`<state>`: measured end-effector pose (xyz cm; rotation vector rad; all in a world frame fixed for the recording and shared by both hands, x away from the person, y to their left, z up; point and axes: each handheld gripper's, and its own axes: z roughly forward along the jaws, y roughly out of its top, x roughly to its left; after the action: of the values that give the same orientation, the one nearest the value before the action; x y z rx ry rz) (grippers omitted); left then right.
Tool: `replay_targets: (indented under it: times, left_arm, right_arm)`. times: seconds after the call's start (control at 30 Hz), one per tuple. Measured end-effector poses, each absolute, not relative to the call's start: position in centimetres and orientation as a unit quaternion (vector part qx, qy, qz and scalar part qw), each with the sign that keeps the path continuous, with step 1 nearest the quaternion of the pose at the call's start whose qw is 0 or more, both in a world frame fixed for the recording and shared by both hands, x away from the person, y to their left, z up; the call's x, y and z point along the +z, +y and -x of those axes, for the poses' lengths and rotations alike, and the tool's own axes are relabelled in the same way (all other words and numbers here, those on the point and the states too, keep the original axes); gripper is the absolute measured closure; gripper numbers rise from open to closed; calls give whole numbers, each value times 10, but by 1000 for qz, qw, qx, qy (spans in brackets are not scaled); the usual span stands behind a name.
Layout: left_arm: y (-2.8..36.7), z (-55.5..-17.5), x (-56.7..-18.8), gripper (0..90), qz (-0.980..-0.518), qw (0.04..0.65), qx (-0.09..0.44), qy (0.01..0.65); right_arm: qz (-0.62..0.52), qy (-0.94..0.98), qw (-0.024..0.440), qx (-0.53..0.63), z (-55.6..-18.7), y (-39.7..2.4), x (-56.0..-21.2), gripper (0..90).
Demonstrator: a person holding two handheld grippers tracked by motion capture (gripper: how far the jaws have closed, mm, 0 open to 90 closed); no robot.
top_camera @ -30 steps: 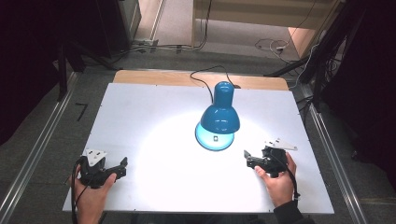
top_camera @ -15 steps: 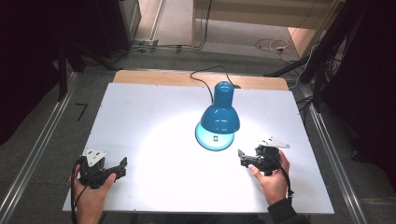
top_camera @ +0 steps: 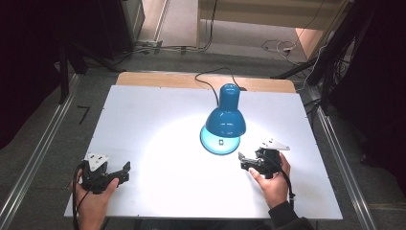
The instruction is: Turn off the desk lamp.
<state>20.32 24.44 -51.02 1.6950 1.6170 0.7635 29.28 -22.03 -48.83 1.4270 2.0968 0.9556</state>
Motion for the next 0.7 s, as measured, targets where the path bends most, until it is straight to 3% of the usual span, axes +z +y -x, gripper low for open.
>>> replay_targets:
  times: [0.7]
  left_arm:
    - [245, -203, -510, 103, -649, 334, 292, 619]
  right_arm:
    - [-501, 763, 212, 349, -299, -200, -490, 225]
